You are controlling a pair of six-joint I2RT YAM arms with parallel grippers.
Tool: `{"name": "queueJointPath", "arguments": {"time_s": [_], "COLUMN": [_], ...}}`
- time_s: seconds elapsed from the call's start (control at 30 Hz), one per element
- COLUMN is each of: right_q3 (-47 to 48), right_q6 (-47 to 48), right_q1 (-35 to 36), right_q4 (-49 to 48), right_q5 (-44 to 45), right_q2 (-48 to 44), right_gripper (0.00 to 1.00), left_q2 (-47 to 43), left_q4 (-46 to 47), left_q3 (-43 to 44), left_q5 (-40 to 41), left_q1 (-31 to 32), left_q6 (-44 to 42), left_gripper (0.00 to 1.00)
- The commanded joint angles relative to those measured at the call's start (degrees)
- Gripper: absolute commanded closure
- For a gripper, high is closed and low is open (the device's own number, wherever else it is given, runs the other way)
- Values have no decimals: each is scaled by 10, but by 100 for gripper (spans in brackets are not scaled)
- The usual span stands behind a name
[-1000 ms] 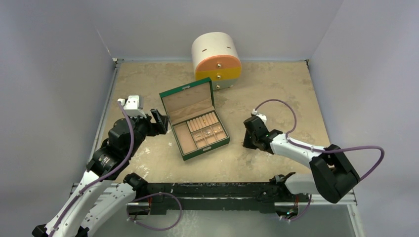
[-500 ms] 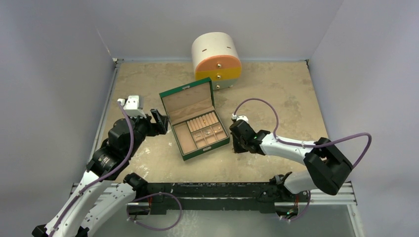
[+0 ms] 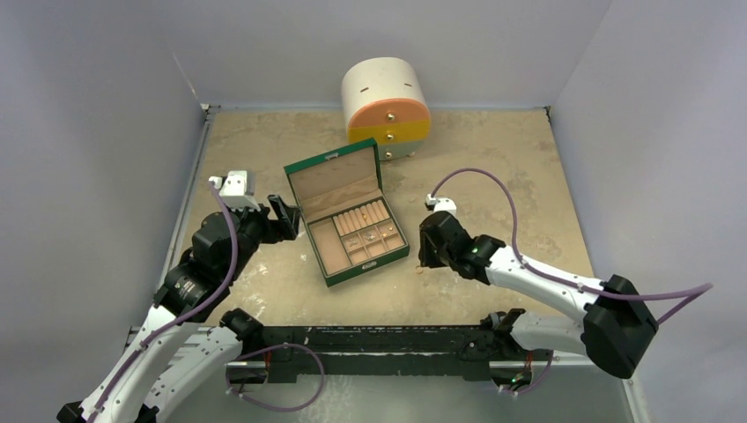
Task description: Organize the mixed jewelry
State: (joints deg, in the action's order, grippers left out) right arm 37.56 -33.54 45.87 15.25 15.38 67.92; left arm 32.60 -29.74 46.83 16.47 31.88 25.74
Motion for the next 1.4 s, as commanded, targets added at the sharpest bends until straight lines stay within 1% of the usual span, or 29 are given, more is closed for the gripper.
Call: {"name": "queueJointPath", "arguments": {"time_s": [0.0, 0.13, 0.3, 0.4, 0.57, 0.77, 0.93, 1.13, 1.37], "right_q3": [22, 3, -33, -30, -9, 9, 7, 11, 23], "right_q6": [-78, -184, -333, -393, -463, -520, -527, -552, -560], "right_q1": [5, 25, 53, 63, 71, 73, 73, 73, 73], "right_q4": [40, 58, 63, 74, 102, 131, 110, 119, 120], "right_q5": [21, 48, 85, 96, 100, 107, 111, 116, 115], "right_q2": [-27, -43, -47, -25, 25, 67, 59, 65, 82], "right_gripper": [66, 61, 62, 61, 61, 64, 64, 66, 68], "left_q2": [-6, -8, -10, -12, -15, -19, -19, -17, -17], "left_q4": [13, 13, 13, 13, 12, 12, 13, 13, 13], "left_q3": [6, 6, 6, 6, 6, 6, 5, 5, 5], "left_q5": [-6, -6, -7, -8, -9, -9, -10, -11, -12], "left_q1": [-5, -5, -5, -5, -5, -5, -5, -5, -5], "left_q6": [-9, -9, -9, -10, -10, -9, -9, -9, -9], "left_gripper": [23, 23, 23, 23, 23, 23, 23, 22, 22]}}
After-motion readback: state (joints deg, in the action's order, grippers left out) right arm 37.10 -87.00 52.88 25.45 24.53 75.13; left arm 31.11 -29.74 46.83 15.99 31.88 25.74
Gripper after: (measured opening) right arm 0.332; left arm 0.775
